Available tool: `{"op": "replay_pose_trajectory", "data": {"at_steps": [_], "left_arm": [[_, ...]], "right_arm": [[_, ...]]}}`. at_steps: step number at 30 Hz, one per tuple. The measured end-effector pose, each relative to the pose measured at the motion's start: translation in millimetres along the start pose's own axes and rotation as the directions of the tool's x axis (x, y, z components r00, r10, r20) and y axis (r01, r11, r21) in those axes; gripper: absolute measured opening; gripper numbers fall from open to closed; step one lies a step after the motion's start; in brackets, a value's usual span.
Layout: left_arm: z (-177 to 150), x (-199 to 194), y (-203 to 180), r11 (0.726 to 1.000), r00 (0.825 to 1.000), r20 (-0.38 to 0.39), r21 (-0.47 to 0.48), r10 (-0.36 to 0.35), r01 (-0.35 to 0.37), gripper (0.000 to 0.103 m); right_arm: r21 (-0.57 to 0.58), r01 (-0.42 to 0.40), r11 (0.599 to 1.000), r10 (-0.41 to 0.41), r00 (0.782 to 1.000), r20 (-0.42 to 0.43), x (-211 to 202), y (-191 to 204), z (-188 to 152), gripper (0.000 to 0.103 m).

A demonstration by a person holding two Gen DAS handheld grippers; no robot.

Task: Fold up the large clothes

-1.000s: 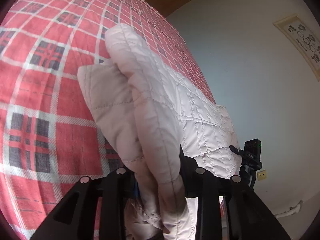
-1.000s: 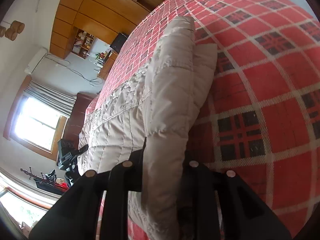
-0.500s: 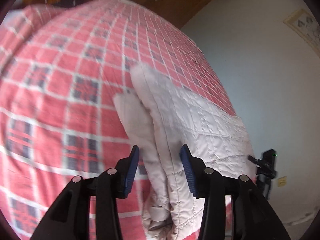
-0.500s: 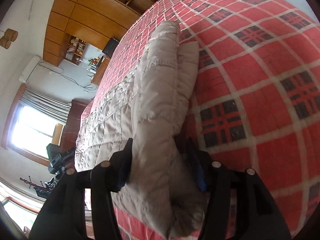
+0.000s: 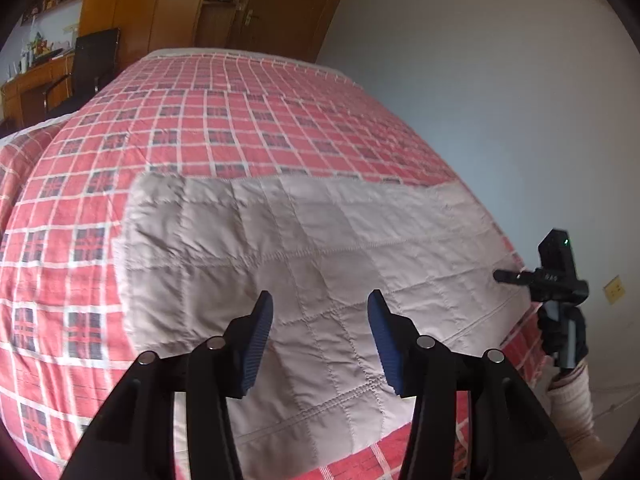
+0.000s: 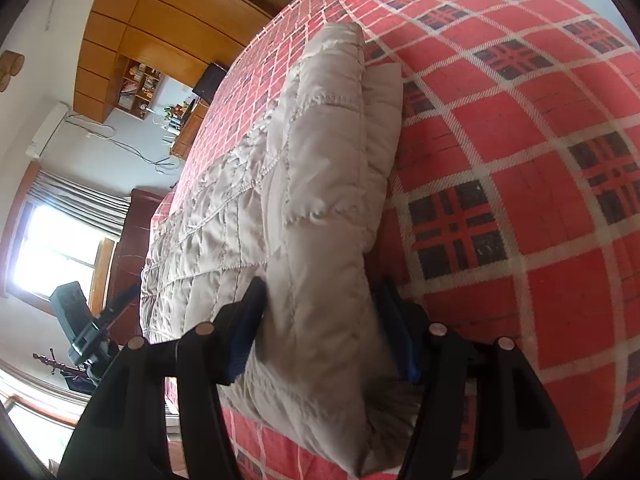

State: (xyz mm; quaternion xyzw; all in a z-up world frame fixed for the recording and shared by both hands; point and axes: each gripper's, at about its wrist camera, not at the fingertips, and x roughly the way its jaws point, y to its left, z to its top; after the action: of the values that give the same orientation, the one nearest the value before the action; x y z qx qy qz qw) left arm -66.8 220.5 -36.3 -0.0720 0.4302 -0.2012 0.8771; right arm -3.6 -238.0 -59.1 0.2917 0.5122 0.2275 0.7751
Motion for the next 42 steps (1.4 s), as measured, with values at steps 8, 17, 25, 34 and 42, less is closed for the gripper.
{"op": "replay_pose_trajectory", "data": {"at_steps": [8, 17, 25, 34, 42], "left_arm": [[-19.3, 34.8, -1.2, 0.999, 0.996, -0.088, 0.037, 0.029, -0.026, 0.05], [-28.0, 34.5, 4.0, 0.999, 0.997, -0.08, 0.037, 0.0, 0.003, 0.05], [-21.0, 40.7, 4.0, 1.0, 0.996, -0.09, 0.019, -0.007, 0.009, 0.05], [-11.8, 29.6, 19.3, 0.99, 0.988, -0.091, -0.077, -0.127, 0.12, 0.05], [8.0, -6.7, 50.1, 0.937, 0.957, 0.011, -0.202, -0.29, 0.287, 0.051]], "right_arm": [[0.009, 0.015, 1.0, -0.015, 1.0, -0.009, 5.0, 5.6, -1.7, 0.039], [0.024, 0.025, 0.999, -0.025, 1.0, -0.005, 11.0, 9.4, -0.8, 0.034], [-0.023, 0.053, 0.998, -0.052, 0.998, 0.044, -15.1, 63.1, 15.0, 0.02], [-0.371, 0.084, 0.925, -0.084, 0.996, 0.017, 15.1, 226.8, 17.0, 0.02], [-0.563, 0.154, 0.812, -0.232, 0.97, -0.07, 107.2, 289.0, -18.2, 0.022]]}}
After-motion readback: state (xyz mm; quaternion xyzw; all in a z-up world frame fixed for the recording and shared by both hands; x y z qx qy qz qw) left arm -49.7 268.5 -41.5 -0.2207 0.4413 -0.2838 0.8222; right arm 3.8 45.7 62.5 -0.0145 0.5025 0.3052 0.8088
